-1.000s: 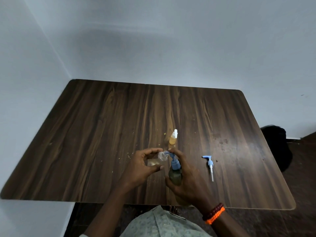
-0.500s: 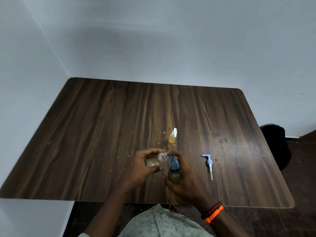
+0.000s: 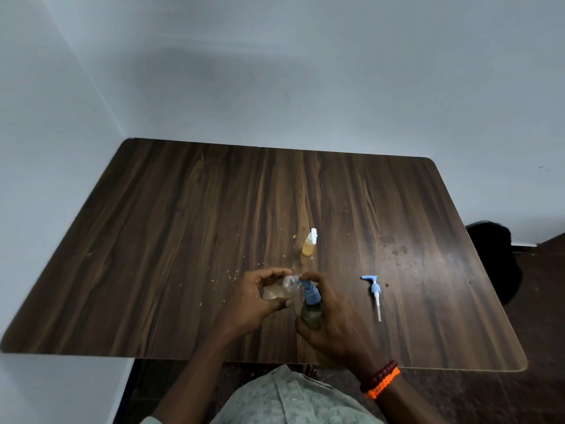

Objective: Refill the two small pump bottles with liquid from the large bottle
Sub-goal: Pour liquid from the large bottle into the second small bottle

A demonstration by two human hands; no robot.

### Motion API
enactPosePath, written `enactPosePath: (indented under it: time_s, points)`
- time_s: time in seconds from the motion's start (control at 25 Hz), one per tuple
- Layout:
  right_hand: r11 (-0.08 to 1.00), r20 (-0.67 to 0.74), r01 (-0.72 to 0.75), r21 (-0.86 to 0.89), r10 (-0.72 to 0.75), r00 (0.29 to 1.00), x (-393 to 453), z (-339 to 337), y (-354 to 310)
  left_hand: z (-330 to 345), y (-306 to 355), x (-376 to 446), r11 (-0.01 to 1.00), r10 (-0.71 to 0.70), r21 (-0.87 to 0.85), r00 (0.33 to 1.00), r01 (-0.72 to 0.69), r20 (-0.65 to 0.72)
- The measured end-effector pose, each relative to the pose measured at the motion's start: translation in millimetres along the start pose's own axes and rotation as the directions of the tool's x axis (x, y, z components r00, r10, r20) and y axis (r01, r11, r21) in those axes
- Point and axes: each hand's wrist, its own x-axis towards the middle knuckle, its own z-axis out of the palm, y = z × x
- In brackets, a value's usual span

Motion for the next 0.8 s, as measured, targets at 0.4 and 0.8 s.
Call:
enactPosePath:
  time_s: [0.4, 0.8]
  points:
    - [1.0, 0.026, -0.011, 0.005, 0.01, 1.0, -2.3, 0.5, -0.3, -1.0, 0.7, -1.2, 1.0, 0.002, -0.007, 1.0, -0.002, 0.002]
    - [1.0, 0.051, 0.006, -0.021, -0.005, 0.999, -6.0, -3.1, -2.4, -2.1, 1.0, -4.3, 1.0, 0.007, -0.002, 1.0, -0.007, 0.008]
